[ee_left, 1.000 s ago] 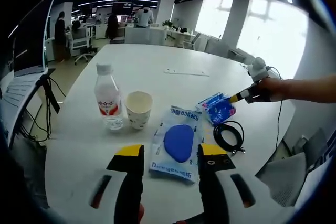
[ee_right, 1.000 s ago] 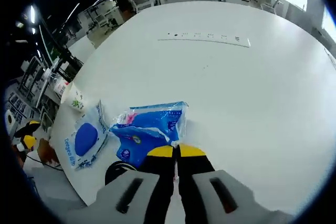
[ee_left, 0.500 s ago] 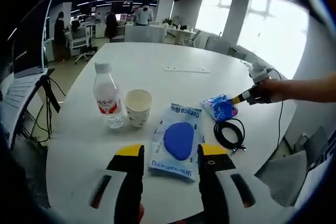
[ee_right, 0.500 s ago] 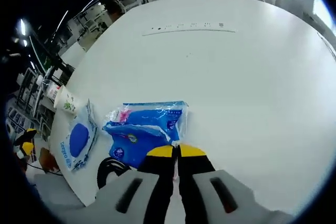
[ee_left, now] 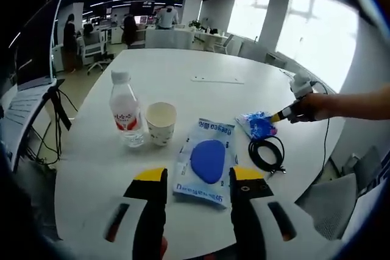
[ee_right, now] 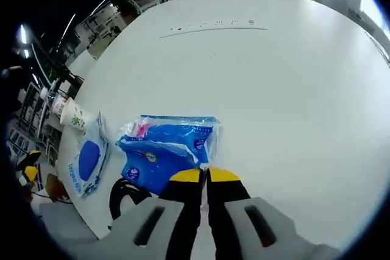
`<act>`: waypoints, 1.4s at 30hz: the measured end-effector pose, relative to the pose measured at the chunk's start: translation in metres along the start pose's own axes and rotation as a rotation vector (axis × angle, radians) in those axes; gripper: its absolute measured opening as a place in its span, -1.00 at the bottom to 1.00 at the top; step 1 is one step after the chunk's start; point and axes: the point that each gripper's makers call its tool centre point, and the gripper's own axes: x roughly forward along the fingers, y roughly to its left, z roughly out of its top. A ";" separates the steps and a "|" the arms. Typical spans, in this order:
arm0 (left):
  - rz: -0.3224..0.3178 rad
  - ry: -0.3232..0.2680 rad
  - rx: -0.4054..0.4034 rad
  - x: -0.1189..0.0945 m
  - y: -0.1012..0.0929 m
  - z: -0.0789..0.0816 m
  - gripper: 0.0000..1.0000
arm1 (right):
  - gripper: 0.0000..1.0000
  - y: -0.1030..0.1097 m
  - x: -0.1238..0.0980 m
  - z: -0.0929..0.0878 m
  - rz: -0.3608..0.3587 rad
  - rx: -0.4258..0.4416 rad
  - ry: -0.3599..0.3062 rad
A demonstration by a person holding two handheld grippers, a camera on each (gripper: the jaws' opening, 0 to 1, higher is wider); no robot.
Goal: Arrange the tabletop items into an orderly group along one side of the table until the central work area is clear of visible clutter.
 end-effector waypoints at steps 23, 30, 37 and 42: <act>0.005 0.000 -0.014 -0.005 0.002 -0.007 -0.21 | -0.88 0.000 -0.005 0.002 -0.002 -0.056 -0.004; 0.000 0.001 -0.023 -0.005 0.001 -0.010 -0.21 | -0.88 0.000 -0.010 -0.001 -0.009 -0.069 -0.005; -0.007 0.005 -0.029 -0.004 0.000 -0.016 -0.21 | -0.85 0.007 -0.015 -0.005 -0.009 -0.098 -0.006; -0.013 0.010 -0.033 -0.004 -0.002 -0.022 -0.21 | -0.84 0.015 -0.018 -0.010 -0.010 -0.131 -0.013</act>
